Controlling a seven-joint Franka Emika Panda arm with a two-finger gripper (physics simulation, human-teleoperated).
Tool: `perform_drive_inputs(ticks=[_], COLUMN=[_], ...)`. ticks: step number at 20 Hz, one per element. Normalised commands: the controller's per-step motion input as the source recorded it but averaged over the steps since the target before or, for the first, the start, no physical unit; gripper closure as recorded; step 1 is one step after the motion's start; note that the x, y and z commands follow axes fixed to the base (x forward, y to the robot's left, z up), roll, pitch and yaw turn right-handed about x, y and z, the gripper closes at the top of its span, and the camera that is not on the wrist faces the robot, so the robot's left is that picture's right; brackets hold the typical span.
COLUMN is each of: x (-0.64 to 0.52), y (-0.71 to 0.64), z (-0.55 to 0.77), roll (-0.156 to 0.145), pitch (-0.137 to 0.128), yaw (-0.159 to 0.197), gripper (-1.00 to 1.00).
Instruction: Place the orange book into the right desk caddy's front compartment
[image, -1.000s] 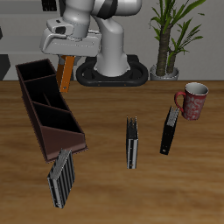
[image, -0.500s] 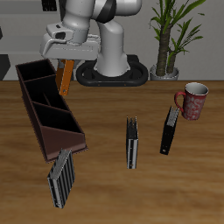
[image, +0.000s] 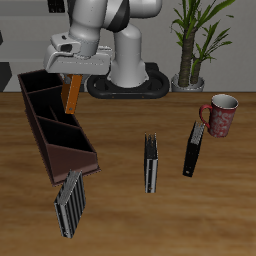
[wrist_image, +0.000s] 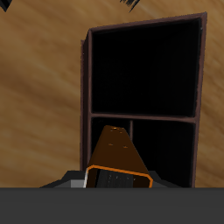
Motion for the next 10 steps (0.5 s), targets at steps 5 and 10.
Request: perform_drive_inputs(ticks=[5, 10], x=[0.05, 0.09], y=[-0.02, -0.02], z=[-0.08, -0.16], roll=[0.005, 0.002], pitch=[0.004, 0.028], yaw=[0.001, -0.014], gripper=[1.0, 1.0])
